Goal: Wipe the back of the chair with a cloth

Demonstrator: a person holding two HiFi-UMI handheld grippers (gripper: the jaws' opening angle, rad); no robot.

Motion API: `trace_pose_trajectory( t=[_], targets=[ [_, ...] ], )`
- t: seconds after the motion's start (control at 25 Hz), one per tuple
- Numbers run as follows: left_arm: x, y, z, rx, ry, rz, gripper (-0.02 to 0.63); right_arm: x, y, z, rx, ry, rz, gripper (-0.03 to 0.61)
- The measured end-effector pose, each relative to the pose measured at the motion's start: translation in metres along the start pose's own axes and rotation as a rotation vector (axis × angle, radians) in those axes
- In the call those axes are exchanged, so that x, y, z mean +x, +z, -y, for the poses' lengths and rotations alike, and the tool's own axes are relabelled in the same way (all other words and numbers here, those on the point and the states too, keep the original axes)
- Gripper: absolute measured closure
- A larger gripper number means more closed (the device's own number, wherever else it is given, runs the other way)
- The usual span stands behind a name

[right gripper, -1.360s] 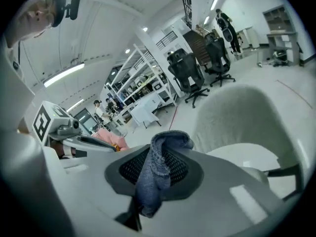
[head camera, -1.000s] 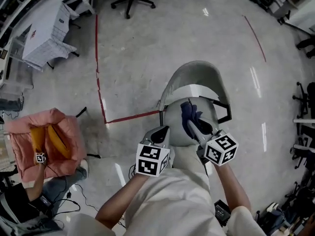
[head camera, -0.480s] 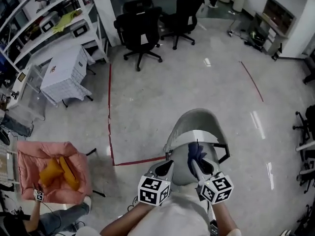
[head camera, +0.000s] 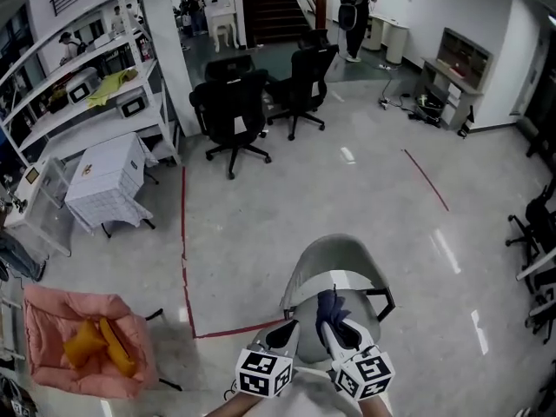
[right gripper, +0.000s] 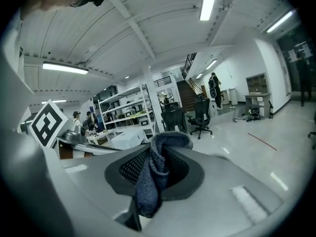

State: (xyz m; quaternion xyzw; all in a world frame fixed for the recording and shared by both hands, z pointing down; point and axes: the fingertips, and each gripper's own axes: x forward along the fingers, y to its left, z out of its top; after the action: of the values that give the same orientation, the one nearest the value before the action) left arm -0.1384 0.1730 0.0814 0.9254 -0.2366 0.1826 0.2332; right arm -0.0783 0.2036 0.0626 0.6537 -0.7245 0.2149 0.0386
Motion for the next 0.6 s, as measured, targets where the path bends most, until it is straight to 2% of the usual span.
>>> trace_pose_trajectory(
  t=[0.16,0.32,0.6],
  targets=[
    [0.002,0.005,0.003,0.011,-0.001,0.013,0.614,0.002,0.002,-0.006,-0.016,-0.018,-0.008,0.502],
    [0.000,0.001,-0.006,0.012,0.038,0.011,0.614,0.010,-0.004,-0.010,-0.080,-0.063,-0.031,0.502],
    [-0.005,-0.007,-0.014,0.009,0.077,-0.002,0.614,0.015,-0.012,-0.021,-0.115,-0.129,-0.060,0.502]
  ],
)
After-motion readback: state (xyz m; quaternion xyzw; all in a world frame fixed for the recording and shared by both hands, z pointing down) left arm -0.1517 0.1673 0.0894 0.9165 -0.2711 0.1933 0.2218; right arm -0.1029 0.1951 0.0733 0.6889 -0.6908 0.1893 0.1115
